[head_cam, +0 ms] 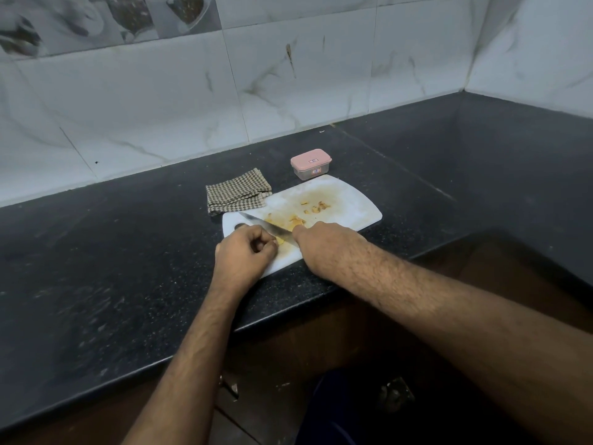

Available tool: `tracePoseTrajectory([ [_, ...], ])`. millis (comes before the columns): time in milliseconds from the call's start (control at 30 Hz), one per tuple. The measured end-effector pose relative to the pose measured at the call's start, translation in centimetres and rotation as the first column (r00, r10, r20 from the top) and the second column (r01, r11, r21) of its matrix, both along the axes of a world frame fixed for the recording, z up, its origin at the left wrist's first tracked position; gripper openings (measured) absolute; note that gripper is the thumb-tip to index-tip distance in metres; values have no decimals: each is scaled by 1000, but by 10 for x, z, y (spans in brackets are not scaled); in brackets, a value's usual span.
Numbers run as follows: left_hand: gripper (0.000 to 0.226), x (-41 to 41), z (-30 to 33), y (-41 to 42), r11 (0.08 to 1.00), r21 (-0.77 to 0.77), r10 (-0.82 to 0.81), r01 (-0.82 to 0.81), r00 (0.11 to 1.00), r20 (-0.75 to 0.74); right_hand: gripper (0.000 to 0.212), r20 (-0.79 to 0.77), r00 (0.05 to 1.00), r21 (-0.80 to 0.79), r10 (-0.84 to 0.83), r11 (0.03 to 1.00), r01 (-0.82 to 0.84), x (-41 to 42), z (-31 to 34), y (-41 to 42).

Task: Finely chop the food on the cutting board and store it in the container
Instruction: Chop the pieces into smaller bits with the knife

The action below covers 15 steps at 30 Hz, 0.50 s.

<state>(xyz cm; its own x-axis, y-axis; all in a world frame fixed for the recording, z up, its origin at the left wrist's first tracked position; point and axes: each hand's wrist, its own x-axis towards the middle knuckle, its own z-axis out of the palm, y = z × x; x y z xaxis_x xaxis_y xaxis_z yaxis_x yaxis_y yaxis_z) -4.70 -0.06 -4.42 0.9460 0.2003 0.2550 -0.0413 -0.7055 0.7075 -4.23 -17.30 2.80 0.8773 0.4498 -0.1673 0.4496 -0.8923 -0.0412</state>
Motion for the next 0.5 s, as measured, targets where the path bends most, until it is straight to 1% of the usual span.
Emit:
tracePoseTrajectory([
  [200,15,0,3,-4,999,-28,30,-30,1000,-6,38,-16,1000,14,-6,1000,6,2,-3,-3],
  [333,10,0,5,-6,996,-63,56,-59,998,-39,34,2,1000,20,8,1000,-8,1,-4,-5],
  [500,12,2,4,-5,991,-119,47,-53,998,-51,32,35,999,71,-17,997,15,0,-9,-8],
])
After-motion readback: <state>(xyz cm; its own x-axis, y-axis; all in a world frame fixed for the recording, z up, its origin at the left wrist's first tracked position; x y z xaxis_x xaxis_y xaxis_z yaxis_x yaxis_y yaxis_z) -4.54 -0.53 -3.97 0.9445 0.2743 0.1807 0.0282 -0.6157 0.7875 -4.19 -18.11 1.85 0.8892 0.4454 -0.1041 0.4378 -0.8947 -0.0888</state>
